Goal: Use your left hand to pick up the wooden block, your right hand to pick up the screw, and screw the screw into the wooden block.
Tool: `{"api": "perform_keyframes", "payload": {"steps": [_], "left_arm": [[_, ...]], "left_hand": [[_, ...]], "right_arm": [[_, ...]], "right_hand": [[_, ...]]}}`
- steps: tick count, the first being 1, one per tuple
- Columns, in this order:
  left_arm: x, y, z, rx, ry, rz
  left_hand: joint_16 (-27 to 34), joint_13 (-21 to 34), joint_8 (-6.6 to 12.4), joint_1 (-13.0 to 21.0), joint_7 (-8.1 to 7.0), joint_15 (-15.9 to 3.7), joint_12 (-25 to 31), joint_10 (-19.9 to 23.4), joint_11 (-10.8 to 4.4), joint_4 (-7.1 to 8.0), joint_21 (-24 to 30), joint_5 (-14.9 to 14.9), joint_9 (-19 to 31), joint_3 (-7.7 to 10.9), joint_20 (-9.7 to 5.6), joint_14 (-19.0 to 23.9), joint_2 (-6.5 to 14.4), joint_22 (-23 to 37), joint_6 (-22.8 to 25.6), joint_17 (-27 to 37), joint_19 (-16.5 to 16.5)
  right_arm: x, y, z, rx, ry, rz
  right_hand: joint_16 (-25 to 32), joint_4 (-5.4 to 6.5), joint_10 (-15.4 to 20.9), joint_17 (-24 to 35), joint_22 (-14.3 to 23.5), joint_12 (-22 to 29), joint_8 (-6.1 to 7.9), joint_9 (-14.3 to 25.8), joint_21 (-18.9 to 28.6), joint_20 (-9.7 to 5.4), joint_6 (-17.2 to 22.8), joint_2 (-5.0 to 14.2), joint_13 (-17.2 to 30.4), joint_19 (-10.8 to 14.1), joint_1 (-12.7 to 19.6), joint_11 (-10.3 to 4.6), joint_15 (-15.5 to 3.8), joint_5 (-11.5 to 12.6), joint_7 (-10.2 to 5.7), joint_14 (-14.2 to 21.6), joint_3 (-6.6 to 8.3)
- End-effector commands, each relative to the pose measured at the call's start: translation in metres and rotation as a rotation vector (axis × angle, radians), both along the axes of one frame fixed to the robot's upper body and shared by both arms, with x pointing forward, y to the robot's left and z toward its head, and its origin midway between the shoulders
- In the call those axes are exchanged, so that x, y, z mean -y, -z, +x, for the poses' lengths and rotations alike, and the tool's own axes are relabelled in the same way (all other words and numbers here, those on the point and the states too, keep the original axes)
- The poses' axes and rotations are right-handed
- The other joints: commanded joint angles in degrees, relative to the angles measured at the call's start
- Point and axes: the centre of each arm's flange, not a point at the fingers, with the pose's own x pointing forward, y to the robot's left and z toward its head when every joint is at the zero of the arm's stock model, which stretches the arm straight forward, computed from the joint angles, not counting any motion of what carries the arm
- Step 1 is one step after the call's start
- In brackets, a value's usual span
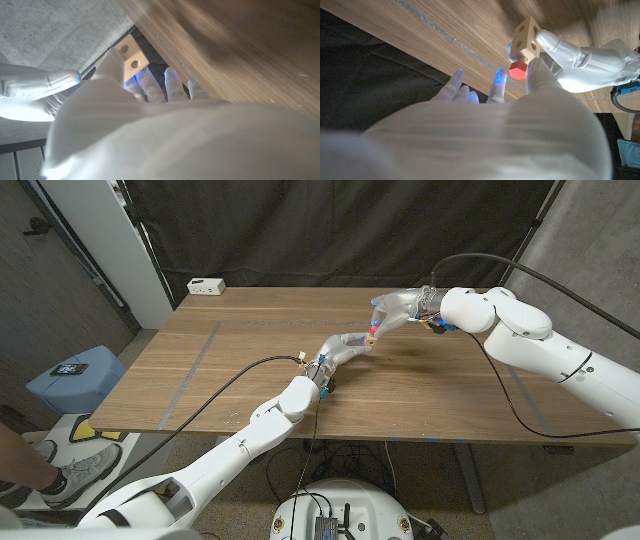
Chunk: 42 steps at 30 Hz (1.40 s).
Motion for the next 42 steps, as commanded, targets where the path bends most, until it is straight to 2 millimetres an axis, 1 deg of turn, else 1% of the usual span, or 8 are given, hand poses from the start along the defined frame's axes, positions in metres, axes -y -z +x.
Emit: {"api": "perform_keyframes", "payload": {"steps": [1,9,11,17,24,25,38,42], "left_arm": [[0.0001,-0.0012,0.0018,-0.001,0.001,0.002],[0.0007,-0.0014,0.0031,-0.004,0.003,0.004],[0.0008,-0.0013,0.0034,-0.005,0.004,0.005],[0.0011,-0.0011,0.0037,-0.007,0.005,0.005],[0.0017,-0.0006,0.0036,-0.009,0.005,0.005],[0.0018,-0.0005,0.0036,-0.009,0.006,0.005],[0.0022,0.0001,0.0026,-0.009,0.005,0.007],[0.0022,0.0002,0.0025,-0.009,0.005,0.006]], "left_hand": [[-0.18,0.27,0.32,-0.01,-0.01,-4.87,0.28,0.14,-0.3,0.09,0.14,0.38,0.21,0.18,0.31,0.22,0.17,0.19,0.63,-0.02,0.08],[-0.19,0.27,0.29,-0.07,-0.01,-4.86,0.26,0.09,-0.3,0.1,0.13,0.37,0.21,0.17,0.35,0.18,0.17,0.19,0.58,-0.01,0.07],[-0.19,0.27,0.29,-0.04,-0.01,-4.87,0.26,0.1,-0.3,0.09,0.13,0.38,0.21,0.19,0.35,0.17,0.2,0.19,0.57,-0.01,0.06],[-0.18,0.28,0.28,-0.05,-0.01,-4.92,0.28,0.13,-0.31,0.08,0.13,0.38,0.21,0.19,0.31,0.21,0.17,0.19,0.56,-0.01,0.05],[-0.19,0.27,0.26,-0.14,0.03,-4.87,0.26,0.09,-0.29,0.13,0.14,0.37,0.21,0.18,0.35,0.18,0.19,0.19,0.5,0.0,0.07],[-0.19,0.27,0.28,-0.12,0.02,-4.88,0.26,0.1,-0.29,0.11,0.13,0.37,0.21,0.17,0.33,0.19,0.16,0.19,0.53,-0.01,0.05],[-0.17,0.25,0.27,-0.09,0.0,-4.83,0.24,0.09,-0.29,0.09,0.15,0.38,0.2,0.21,0.31,0.19,0.23,0.19,0.52,0.0,0.09],[-0.18,0.25,0.29,-0.01,0.03,-4.84,0.25,0.09,-0.29,0.04,0.14,0.39,0.21,0.24,0.32,0.17,0.22,0.19,0.57,-0.01,0.08]], "right_arm": [[-0.0034,0.0013,0.0044,0.014,-0.007,0.002],[-0.0053,0.0008,0.0048,0.027,-0.011,0.007],[-0.0055,0.0006,0.0048,0.027,-0.011,0.007],[-0.0061,0.0002,0.0054,0.028,-0.011,0.009],[-0.0064,0.0,0.0059,0.034,-0.013,0.012],[-0.0065,0.0,0.0059,0.034,-0.014,0.013],[-0.0043,0.0012,0.0071,0.045,-0.014,0.018],[-0.0042,0.0017,0.0064,0.054,-0.01,0.02]], "right_hand": [[0.47,0.19,0.44,0.04,0.22,0.4,0.8,0.27,0.4,-0.29,1.75,-0.15,0.23,0.65,1.21,-0.32,-0.48,-0.06,-0.38,0.37,0.81],[0.62,0.52,1.3,0.1,0.23,0.64,1.54,0.43,0.5,-0.55,3.88,-0.2,0.22,1.09,2.12,-1.01,-0.84,-0.25,-0.5,0.9,1.41],[0.67,0.65,1.54,0.14,0.23,0.68,1.85,0.48,0.51,-0.62,4.74,-0.19,0.22,1.22,2.3,-1.4,-0.97,-0.31,-0.55,1.07,1.59],[0.75,0.82,1.97,0.2,0.23,0.78,2.25,0.54,0.55,-0.71,5.84,-0.12,0.21,1.43,2.44,-1.61,-1.01,-0.38,-0.61,1.34,1.82],[0.85,1.01,2.77,0.28,0.24,0.93,2.98,0.65,0.59,-0.88,7.79,0.04,0.2,1.75,2.73,-1.95,-1.19,-0.47,-0.51,1.75,2.24],[0.86,1.08,2.94,0.3,0.24,0.94,3.28,0.67,0.58,-0.91,8.57,0.07,0.19,1.8,2.76,-2.06,-1.21,-0.5,-0.61,1.82,2.34],[1.1,1.12,4.69,0.36,0.24,1.22,4.55,0.76,0.73,-1.19,12.03,0.14,0.16,2.74,3.4,-2.79,-2.04,-0.63,-0.69,2.95,3.09],[1.2,1.25,5.28,0.4,0.24,1.33,4.83,0.78,0.77,-1.32,12.82,0.21,0.15,3.02,3.34,-2.93,-2.25,-0.67,-0.41,3.3,3.22]]}}
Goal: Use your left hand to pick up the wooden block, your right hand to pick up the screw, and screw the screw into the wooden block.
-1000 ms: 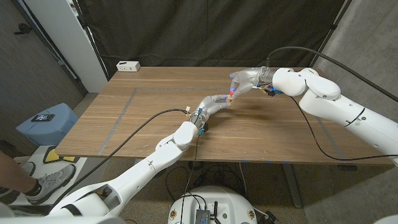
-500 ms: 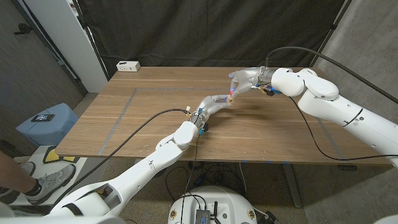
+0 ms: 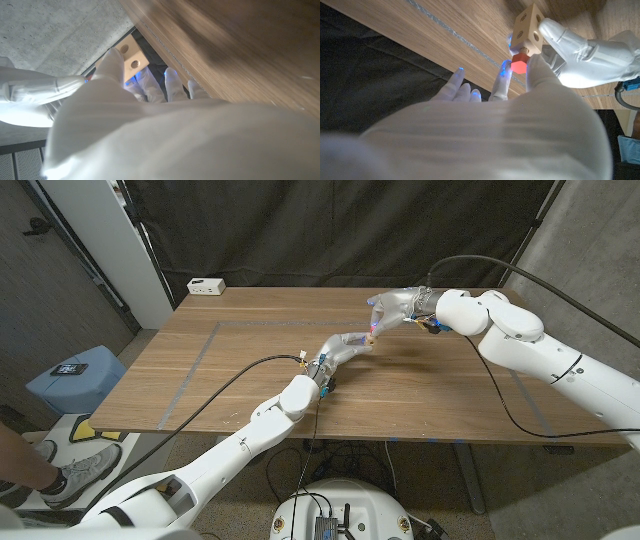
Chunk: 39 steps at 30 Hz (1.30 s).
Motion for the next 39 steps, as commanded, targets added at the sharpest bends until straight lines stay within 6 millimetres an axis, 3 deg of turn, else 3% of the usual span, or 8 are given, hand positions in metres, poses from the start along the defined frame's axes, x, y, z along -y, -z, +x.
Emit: {"api": "perform_keyframes", "payload": {"steps": [1,14,39], "left_arm": [[0.0008,0.0009,-0.0008,-0.002,0.0,0.001],[0.0002,0.0,-0.0023,0.004,-0.003,-0.002],[-0.0002,0.0019,-0.0047,0.007,-0.007,-0.007]], "left_hand": [[-0.17,0.22,0.29,-0.03,0.12,-4.84,0.35,0.12,-0.29,0.13,0.14,0.26,0.21,0.33,0.29,0.2,0.23,0.19,0.4,-0.02,0.08],[-0.15,0.24,0.28,-0.02,0.11,-4.81,0.36,0.12,-0.28,0.14,0.15,0.26,0.21,0.36,0.3,0.23,0.29,0.19,0.39,0.0,0.11],[-0.13,0.2,0.29,-0.06,0.17,-4.78,0.33,0.1,-0.28,0.17,0.14,0.28,0.21,0.44,0.38,0.32,0.36,0.19,0.42,0.0,0.09]], "right_arm": [[0.0014,0.0007,-0.0005,0.019,0.006,0.007],[0.0013,0.0014,-0.0016,0.051,0.021,0.014],[-0.006,0.0064,-0.0027,0.065,0.017,0.017]], "right_hand": [[0.37,0.01,1.12,0.26,0.09,0.52,0.54,0.28,0.35,-0.18,1.21,-0.05,0.15,0.88,0.31,-0.36,-0.39,-0.25,0.15,0.8,0.58],[0.68,0.62,3.72,0.24,0.08,0.95,1.52,0.27,0.61,-0.82,4.2,-0.3,0.11,2.61,-0.73,-1.45,-1.15,-0.68,0.48,2.33,0.33],[1.03,1.93,8.29,0.23,0.09,1.26,3.0,-0.03,0.6,-1.51,9.99,-0.77,0.01,5.17,-4.64,-1.6,-2.38,-1.58,1.48,5.11,-1.11]]}}
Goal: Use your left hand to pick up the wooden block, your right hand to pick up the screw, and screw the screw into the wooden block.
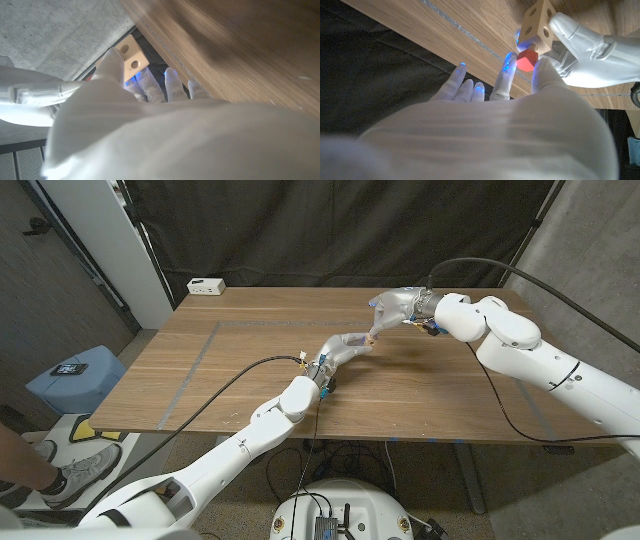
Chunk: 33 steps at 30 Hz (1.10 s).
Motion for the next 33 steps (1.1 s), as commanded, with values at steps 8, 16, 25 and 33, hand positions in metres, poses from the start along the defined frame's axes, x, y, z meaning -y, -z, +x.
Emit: {"api": "perform_keyframes", "payload": {"steps": [8,16,25,33], "left_arm": [[-0.0003,0.0005,-0.0008,0.002,-0.003,-0.003],[-0.0001,0.0008,-0.0002,0.002,-0.003,-0.002],[-0.0005,0.0005,0.0004,0.002,-0.003,-0.004],[-0.0006,0.0001,0.0012,0.001,-0.004,-0.004]], "left_hand": [[-0.15,0.25,0.29,-0.07,0.11,-4.76,0.35,0.1,-0.28,0.01,0.15,0.36,0.2,0.38,0.37,0.32,0.4,0.19,0.46,-0.02,0.09],[-0.14,0.26,0.25,-0.01,0.19,-4.75,0.34,0.07,-0.27,0.0,0.15,0.38,0.2,0.44,0.37,0.3,0.49,0.19,0.36,-0.01,0.09],[-0.14,0.24,0.27,0.07,0.2,-4.75,0.3,-0.01,-0.28,-0.04,0.16,0.4,0.2,0.49,0.35,0.32,0.52,0.19,0.4,-0.01,0.11],[-0.13,0.24,0.29,0.08,0.14,-4.73,0.31,-0.01,-0.28,-0.02,0.17,0.41,0.2,0.54,0.33,0.37,0.59,0.19,0.44,-0.01,0.13]], "right_arm": [[-0.0075,0.0041,0.0008,0.015,-0.003,-0.003],[-0.0091,0.0052,0.0027,0.025,0.003,-0.005],[-0.0109,0.0056,0.005,0.045,0.016,-0.01],[-0.0114,0.0062,0.0059,0.061,0.032,-0.011]], "right_hand": [[0.35,1.0,1.91,0.28,0.11,0.4,1.04,0.06,0.08,-0.28,2.98,0.21,0.12,0.96,-2.37,0.08,-0.25,-0.18,0.48,1.46,-0.49],[0.38,1.6,3.08,0.29,0.12,0.4,1.74,0.01,0.03,-0.26,5.48,0.35,0.09,1.51,-4.09,0.06,-0.42,-0.22,0.78,2.1,-1.16],[0.44,2.05,5.0,0.26,0.14,0.58,2.38,-0.12,0.01,-0.25,8.19,0.37,0.06,2.19,-5.83,-0.13,-0.66,-0.2,1.47,2.99,-1.9],[0.53,2.41,6.95,0.27,0.16,0.68,3.22,-0.36,0.08,-0.34,11.77,0.39,0.02,3.2,-7.53,-0.28,-1.23,-0.12,1.61,4.04,-2.6]]}}
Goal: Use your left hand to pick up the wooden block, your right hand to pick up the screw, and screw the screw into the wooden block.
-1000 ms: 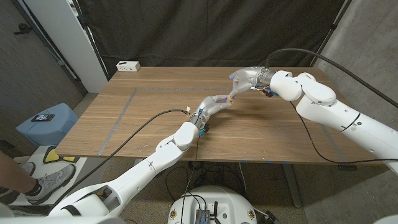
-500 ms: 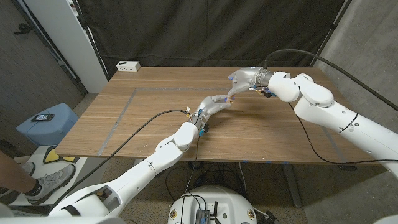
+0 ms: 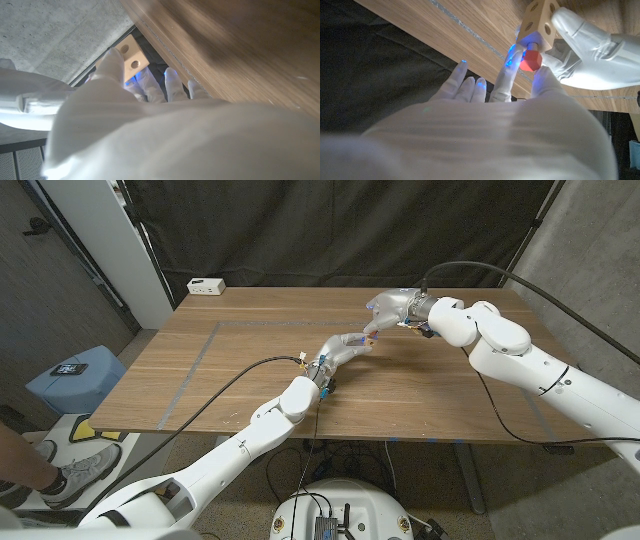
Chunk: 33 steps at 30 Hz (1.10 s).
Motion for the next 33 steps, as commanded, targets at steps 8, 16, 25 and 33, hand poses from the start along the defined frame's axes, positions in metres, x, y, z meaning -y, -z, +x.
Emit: {"api": "perform_keyframes", "payload": {"steps": [8,16,25,33], "left_arm": [[-0.0005,-0.0014,0.0027,-0.003,-0.001,-0.003],[-0.0009,-0.002,0.0041,-0.005,-0.001,-0.005],[-0.0011,-0.0025,0.0052,-0.006,0.003,-0.005],[-0.0011,-0.0026,0.0055,-0.006,0.004,-0.003]], "left_hand": [[-0.14,0.2,0.25,0.3,0.09,-4.71,0.42,-0.05,-0.28,-0.09,0.16,0.5,0.25,0.66,0.31,0.33,0.68,0.19,0.5,-0.01,0.12],[-0.14,0.21,0.28,0.4,0.0,-4.71,0.43,-0.05,-0.27,-0.14,0.17,0.52,0.25,0.72,0.34,0.38,0.68,0.19,0.56,-0.03,0.16],[-0.17,0.22,0.23,0.19,0.06,-4.69,0.44,-0.04,-0.27,-0.01,0.17,0.51,0.25,0.71,0.38,0.38,0.68,0.19,0.45,-0.02,0.16],[-0.18,0.23,0.25,0.01,0.05,-4.75,0.45,-0.03,-0.26,0.05,0.17,0.49,0.25,0.67,0.36,0.43,0.58,0.19,0.48,-0.04,0.17]], "right_arm": [[-0.0013,-0.001,0.0036,0.034,0.032,-0.003],[0.0,-0.0022,0.0048,0.036,0.04,-0.007],[0.0046,-0.0037,0.0041,0.031,0.06,-0.015],[0.0073,-0.0042,0.0029,0.025,0.072,-0.011]], "right_hand": [[0.22,0.65,2.69,0.3,0.17,0.37,1.21,-0.39,-0.04,0.05,5.07,-0.17,-0.03,1.24,-2.77,0.15,-0.41,0.2,0.23,1.47,-1.15],[0.14,0.92,3.28,0.33,0.18,0.16,0.61,-0.57,-0.14,-0.02,4.71,-0.32,-0.05,1.41,-3.99,0.49,-0.44,0.29,0.31,1.75,-1.67],[-0.36,1.51,2.44,0.4,0.19,-0.79,-1.36,-0.53,-0.46,0.3,1.16,-0.85,-0.02,0.97,-6.47,2.19,0.05,0.38,0.33,1.21,-2.83],[-0.62,1.66,1.66,0.43,0.19,-1.36,-2.7,-0.31,-0.57,0.45,-1.65,-0.97,0.03,0.65,-7.61,3.58,0.49,0.52,0.66,0.9,-3.38]]}}
